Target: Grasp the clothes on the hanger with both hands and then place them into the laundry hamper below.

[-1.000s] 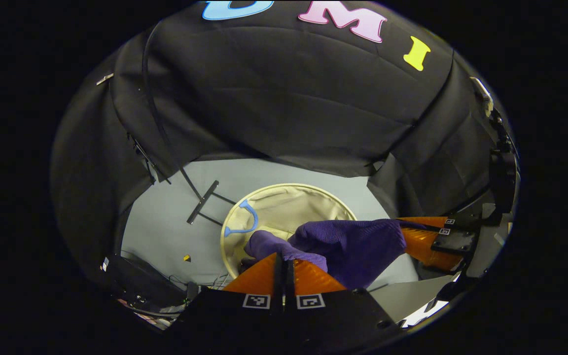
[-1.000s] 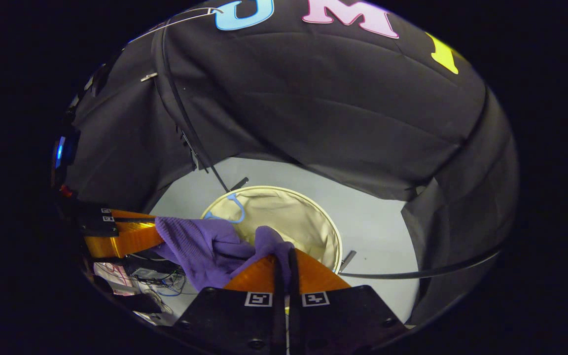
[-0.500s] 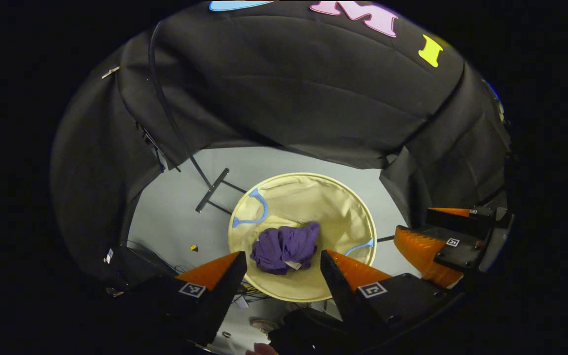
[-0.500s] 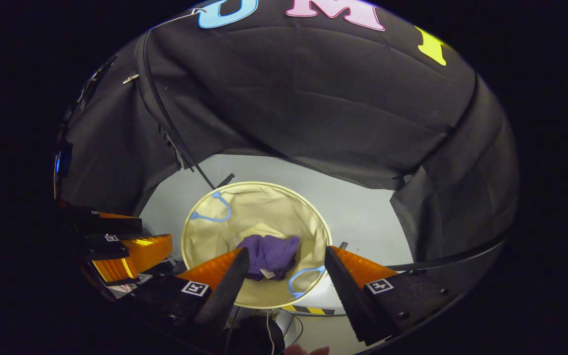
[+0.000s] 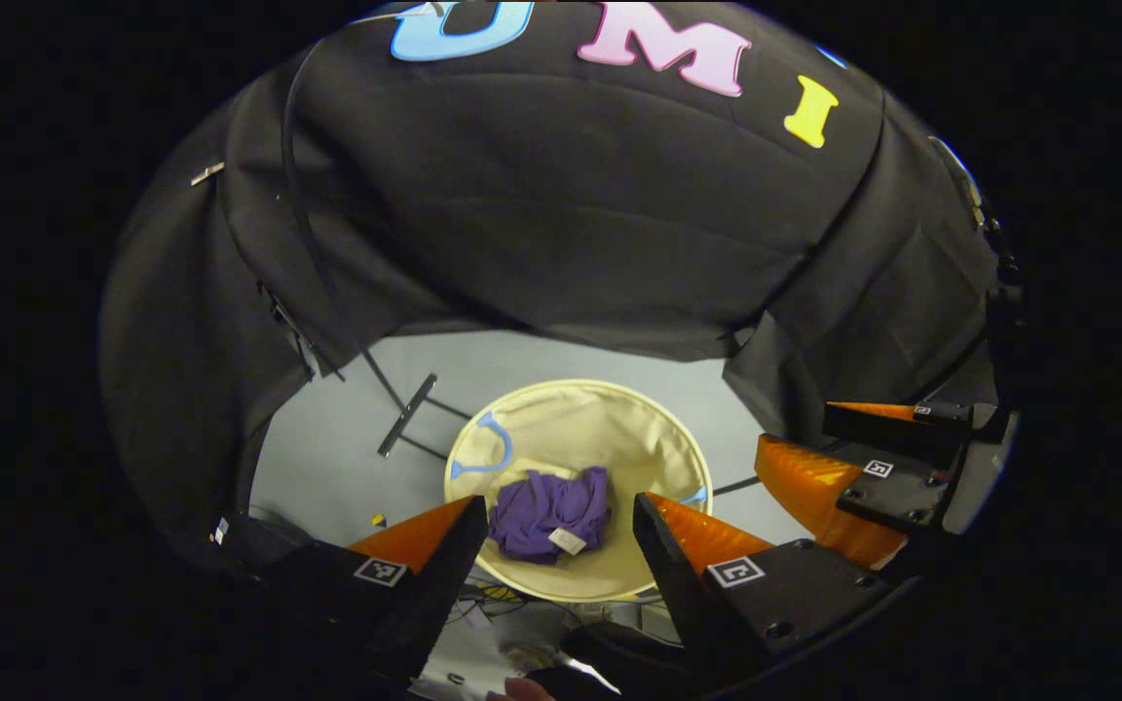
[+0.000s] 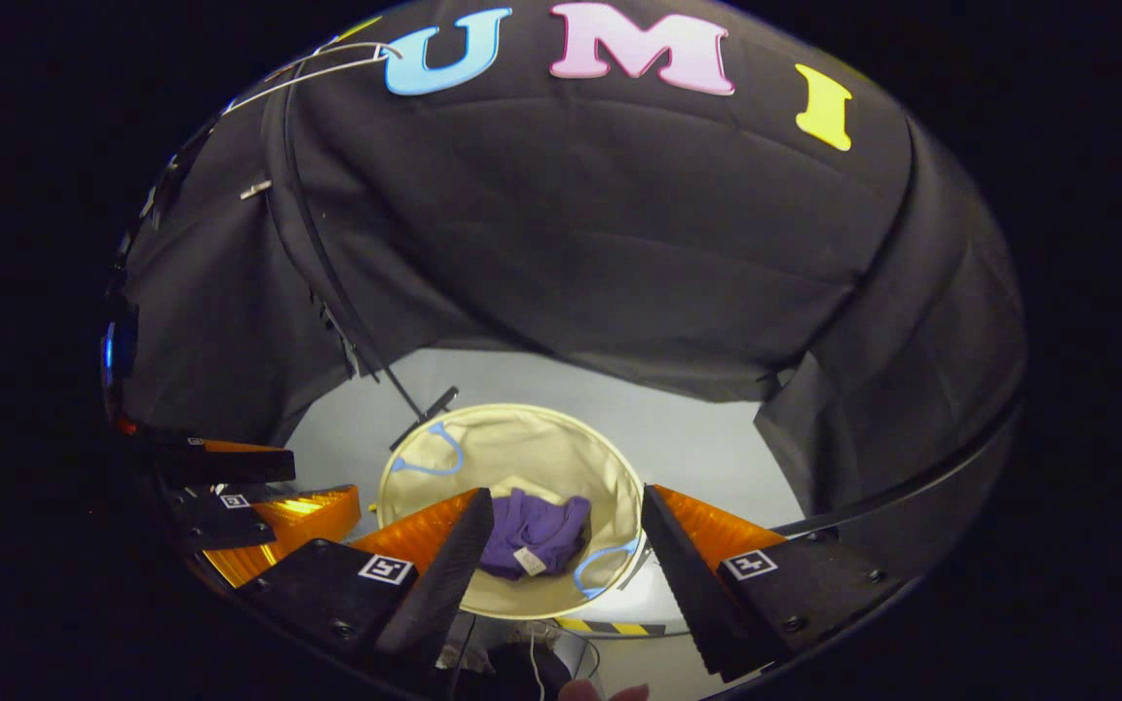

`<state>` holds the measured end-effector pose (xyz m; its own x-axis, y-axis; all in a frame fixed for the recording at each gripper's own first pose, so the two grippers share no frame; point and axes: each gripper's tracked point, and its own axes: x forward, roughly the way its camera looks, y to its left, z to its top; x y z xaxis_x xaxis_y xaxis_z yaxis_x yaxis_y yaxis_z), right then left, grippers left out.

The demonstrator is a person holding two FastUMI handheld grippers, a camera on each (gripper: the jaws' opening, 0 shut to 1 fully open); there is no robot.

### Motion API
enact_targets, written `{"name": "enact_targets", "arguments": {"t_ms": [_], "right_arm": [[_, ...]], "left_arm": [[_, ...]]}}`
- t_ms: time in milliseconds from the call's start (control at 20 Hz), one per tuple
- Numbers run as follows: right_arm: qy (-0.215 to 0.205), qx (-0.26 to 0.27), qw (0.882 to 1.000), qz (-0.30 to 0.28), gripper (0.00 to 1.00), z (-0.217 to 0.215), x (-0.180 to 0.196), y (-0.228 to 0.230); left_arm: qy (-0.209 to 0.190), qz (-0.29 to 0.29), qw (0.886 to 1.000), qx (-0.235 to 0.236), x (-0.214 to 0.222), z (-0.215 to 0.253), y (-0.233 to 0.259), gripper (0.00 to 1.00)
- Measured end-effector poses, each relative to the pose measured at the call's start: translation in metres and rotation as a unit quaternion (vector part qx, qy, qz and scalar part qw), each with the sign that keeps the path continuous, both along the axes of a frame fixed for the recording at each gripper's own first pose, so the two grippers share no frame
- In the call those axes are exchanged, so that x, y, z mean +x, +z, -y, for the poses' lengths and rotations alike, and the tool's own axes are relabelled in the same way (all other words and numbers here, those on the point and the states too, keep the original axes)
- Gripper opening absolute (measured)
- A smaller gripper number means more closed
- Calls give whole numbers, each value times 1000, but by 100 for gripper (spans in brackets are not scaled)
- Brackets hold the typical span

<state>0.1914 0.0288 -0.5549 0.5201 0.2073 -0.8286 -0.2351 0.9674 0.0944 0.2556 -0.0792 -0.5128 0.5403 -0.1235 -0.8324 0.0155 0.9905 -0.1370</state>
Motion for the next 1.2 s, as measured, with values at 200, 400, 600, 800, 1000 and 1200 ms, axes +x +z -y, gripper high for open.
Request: {"name": "enact_targets", "arguments": {"t_ms": [200,400,600,800,1000,1200], "right_arm": [[-24,8,997,74,99,-1,14,81],[-54,13,989,139,99,1,8,168],[-75,2,970,233,98,3,-2,263],[-103,21,944,311,99,4,-30,367],[-129,26,916,379,98,13,-61,441],[-138,26,903,405,98,28,-72,476]], "left_arm": [[-20,84,996,22,-1,-10,82,96],[-30,173,984,24,-17,-21,176,96],[-32,260,964,30,-47,-31,272,95],[-23,337,941,26,-92,-46,358,95],[0,396,918,26,-126,-64,425,92],[3,450,891,59,-153,-75,471,95]]}}
